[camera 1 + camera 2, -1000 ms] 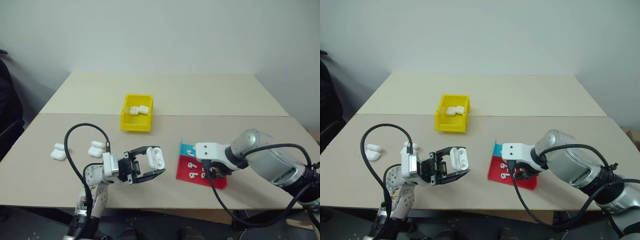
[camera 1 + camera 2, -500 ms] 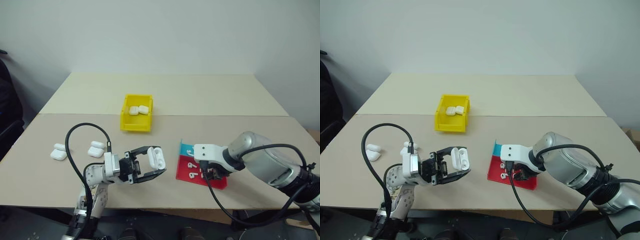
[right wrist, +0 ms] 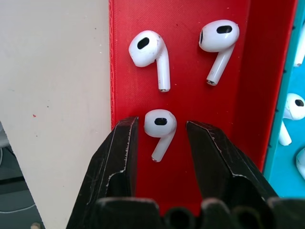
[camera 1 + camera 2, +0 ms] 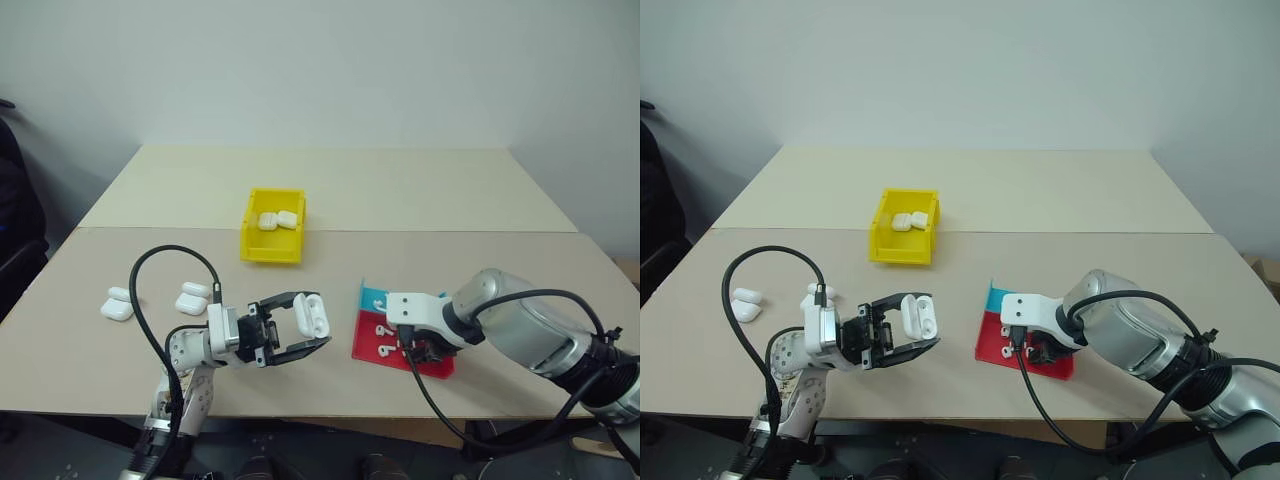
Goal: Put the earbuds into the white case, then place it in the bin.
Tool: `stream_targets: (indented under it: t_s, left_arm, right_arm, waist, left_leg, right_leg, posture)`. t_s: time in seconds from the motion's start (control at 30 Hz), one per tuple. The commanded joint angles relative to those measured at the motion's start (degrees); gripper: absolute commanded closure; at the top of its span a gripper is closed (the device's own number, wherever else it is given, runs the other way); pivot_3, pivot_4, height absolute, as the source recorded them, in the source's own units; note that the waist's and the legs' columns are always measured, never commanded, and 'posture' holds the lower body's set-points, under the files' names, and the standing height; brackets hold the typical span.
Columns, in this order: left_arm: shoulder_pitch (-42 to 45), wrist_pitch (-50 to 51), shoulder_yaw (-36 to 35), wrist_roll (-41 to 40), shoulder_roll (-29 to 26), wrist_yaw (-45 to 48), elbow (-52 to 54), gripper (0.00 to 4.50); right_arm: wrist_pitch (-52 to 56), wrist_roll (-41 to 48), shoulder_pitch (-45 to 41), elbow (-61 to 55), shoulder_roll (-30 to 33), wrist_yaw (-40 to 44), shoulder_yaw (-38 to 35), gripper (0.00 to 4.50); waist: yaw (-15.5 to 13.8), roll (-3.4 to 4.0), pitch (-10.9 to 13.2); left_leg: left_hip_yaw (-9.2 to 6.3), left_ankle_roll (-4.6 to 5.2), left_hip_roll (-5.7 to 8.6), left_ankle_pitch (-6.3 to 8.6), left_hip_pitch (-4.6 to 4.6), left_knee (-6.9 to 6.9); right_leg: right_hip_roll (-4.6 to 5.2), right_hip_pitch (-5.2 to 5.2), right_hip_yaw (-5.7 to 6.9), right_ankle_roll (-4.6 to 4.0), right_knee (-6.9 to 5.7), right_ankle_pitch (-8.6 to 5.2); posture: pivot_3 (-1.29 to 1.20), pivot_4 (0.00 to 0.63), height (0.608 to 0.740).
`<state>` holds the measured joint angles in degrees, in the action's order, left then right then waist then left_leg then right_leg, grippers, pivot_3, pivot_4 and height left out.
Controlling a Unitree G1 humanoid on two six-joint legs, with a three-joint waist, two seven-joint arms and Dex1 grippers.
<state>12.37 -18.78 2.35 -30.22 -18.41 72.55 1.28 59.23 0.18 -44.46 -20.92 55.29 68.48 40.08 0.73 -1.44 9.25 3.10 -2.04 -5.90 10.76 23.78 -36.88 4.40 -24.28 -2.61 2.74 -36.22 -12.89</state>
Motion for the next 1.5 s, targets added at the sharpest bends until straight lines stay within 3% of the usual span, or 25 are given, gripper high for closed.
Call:
stream_targets:
  t_s: [0.03,0.13,0.3,0.7,0.83,0.93,1.03,1.13,1.3,1.5]
  left_arm:
    - [-0.13,-0.68,0.19,0.27,-0.28,-0.58,1.51,1.71]
    - [-0.19,-0.67,0.19,0.42,-0.26,-0.69,1.54,1.71]
    - [-0.50,-0.81,0.19,0.76,-0.21,-1.25,1.77,1.71]
    - [-0.59,-0.16,0.62,0.65,-0.24,-2.68,2.58,1.71]
    - [-0.52,0.49,0.85,-0.44,-0.04,-2.76,3.83,1.71]
    - [-0.42,2.42,1.17,-2.35,0.12,-3.01,5.81,1.71]
    - [0.10,5.65,1.52,-5.53,0.74,-3.51,8.41,1.71]
    - [2.51,10.93,2.41,-8.60,1.60,-5.65,12.09,1.71]
    - [6.73,16.87,2.88,-12.09,0.85,-4.92,14.77,1.71]
    - [11.01,25.44,2.97,-14.84,-2.41,-5.07,17.55,1.71]
  right_arm:
    - [-0.91,-0.82,-0.45,-0.35,0.13,0.04,-0.64,2.52]
    - [-1.23,-1.40,-0.53,-0.08,0.04,-0.06,0.02,2.52]
    - [-1.38,-1.33,0.10,-0.44,-0.11,0.08,-0.58,3.72]
    - [-1.67,-1.45,-0.18,-1.82,0.88,0.21,-1.96,3.72]
    - [1.66,3.73,-0.42,-5.57,2.26,0.63,-11.23,3.72]
    - [1.18,12.10,1.63,-9.03,1.99,1.05,-28.97,3.72]
    - [1.55,20.17,3.13,-10.15,-2.23,-0.34,-44.26,3.72]
    - [-0.32,31.92,2.94,-11.51,-12.65,-4.17,-60.52,3.72]
    - [-5.58,46.16,5.27,-14.80,-22.54,-9.28,-69.16,3.72]
    - [-15.76,51.74,8.28,-14.94,-28.95,-10.51,-65.56,3.72]
  waist:
    - [0.00,0.00,0.00]
    - [0.01,0.00,0.00]
    - [0.00,0.00,0.00]
    - [0.00,0.00,0.00]
    - [-0.04,0.00,0.00]
    - [-0.11,0.00,0.01]
    - [-0.30,-0.01,0.01]
    - [-0.26,-0.07,0.01]
    - [-0.09,-0.04,0.00]
    - [0.16,-0.02,0.00]
  left_leg:
    - [0.00,0.00,0.00,0.00,0.00,0.00]
    - [0.00,0.00,0.00,0.00,0.00,0.00]
    - [0.00,0.00,0.00,0.00,0.00,0.00]
    - [0.00,0.00,-0.01,0.00,0.00,0.01]
    - [0.01,0.00,-0.01,0.00,0.06,0.02]
    - [0.00,0.00,-0.01,0.00,0.10,0.03]
    - [-0.04,0.02,-0.01,0.02,0.10,0.05]
    - [-0.10,0.03,-0.02,0.02,0.07,0.04]
    - [-0.13,0.03,0.00,0.02,0.06,0.04]
    - [-0.17,0.04,-0.01,0.01,0.04,0.05]
  right_leg:
    - [0.00,0.00,0.00,0.00,0.00,0.00]
    - [0.00,0.00,0.00,0.00,0.00,0.00]
    - [0.00,0.00,0.00,0.02,0.00,-0.02]
    - [0.00,-0.01,0.01,0.04,0.01,-0.04]
    - [0.00,-0.07,0.01,0.03,0.01,-0.02]
    - [0.00,-0.07,0.02,0.02,0.05,-0.01]
    - [0.00,0.00,0.07,0.03,0.13,-0.01]
    - [-0.02,0.07,0.10,0.07,0.14,-0.01]
    - [-0.02,0.11,0.10,0.08,0.11,0.01]
    - [-0.07,0.10,0.08,0.09,0.07,0.01]
  posture:
    - [0.00,0.150,0.740]
    - [0.00,0.150,0.740]
    - [0.00,0.150,0.740]
    - [0.00,0.150,0.740]
    - [0.00,0.150,0.740]
    - [0.00,0.150,0.740]
    - [0.00,0.150,0.740]
    - [0.00,0.150,0.740]
    - [0.00,0.150,0.740]
    - [0.00,0.150,0.740]
